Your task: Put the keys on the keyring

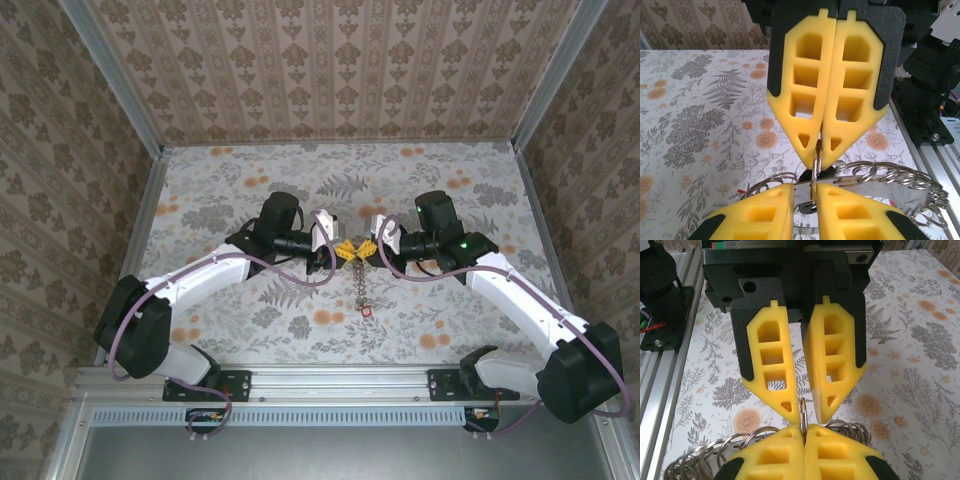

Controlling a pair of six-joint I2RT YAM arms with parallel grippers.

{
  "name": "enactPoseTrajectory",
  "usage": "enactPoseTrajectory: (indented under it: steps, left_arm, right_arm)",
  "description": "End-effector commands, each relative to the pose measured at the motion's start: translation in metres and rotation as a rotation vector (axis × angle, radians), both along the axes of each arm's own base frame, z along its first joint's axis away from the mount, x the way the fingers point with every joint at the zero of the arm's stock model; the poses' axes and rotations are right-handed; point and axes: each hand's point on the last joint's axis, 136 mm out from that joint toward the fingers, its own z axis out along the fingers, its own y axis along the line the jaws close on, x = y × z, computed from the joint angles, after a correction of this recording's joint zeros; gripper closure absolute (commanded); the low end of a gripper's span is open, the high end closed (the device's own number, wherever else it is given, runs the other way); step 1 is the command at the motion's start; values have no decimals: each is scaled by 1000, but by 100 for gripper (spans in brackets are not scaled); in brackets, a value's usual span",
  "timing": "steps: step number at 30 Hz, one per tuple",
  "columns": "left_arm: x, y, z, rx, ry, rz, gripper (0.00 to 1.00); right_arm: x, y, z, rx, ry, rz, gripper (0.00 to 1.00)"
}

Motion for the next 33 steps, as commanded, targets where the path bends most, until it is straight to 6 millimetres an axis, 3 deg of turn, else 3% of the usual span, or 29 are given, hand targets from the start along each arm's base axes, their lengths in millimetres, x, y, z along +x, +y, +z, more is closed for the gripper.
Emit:
enactPoseTrajectory:
  steps: [1,15,21,28,33]
  left_arm:
    - [-6,1,13,-6,-43,-26,81]
    - [-7,-5,19,-31,-64,-20,83]
    - [-6,-6,18,-31,-58,-22,100]
    - [-1,-5,41,-201,18,-23,100]
    - [-8,-6,43,-222,37,-73,100]
  right_arm:
    - [-1,3,15,1,-41,25,100]
    - [-2,9,5,-72,-22,35,100]
    - [-2,10,-1,-108,0,38,97]
    - [6,2,-2,31,31,-4,83]
    - [6,5,2,107,47,22,82]
